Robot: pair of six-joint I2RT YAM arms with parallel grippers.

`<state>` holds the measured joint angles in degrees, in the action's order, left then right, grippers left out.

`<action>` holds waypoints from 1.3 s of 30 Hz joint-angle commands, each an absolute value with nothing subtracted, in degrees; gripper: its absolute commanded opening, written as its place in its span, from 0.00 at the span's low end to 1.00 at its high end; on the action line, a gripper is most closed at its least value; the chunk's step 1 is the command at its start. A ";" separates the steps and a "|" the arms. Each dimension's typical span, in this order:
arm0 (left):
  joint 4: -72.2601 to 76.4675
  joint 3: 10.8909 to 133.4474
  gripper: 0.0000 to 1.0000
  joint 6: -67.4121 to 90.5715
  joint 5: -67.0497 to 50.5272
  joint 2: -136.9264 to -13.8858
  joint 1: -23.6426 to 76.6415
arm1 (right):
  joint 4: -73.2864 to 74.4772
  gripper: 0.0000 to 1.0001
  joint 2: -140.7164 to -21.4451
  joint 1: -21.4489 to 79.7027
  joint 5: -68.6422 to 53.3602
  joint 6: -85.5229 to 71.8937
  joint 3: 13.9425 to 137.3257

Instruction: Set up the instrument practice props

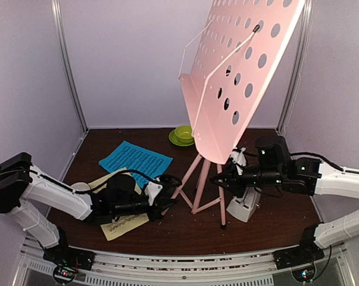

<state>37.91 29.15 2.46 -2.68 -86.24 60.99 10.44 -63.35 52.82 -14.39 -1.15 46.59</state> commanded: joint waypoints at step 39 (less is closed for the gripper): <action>22.77 35.64 0.00 10.84 10.97 -95.40 59.25 | 12.74 0.12 -86.41 41.22 -15.49 29.01 68.92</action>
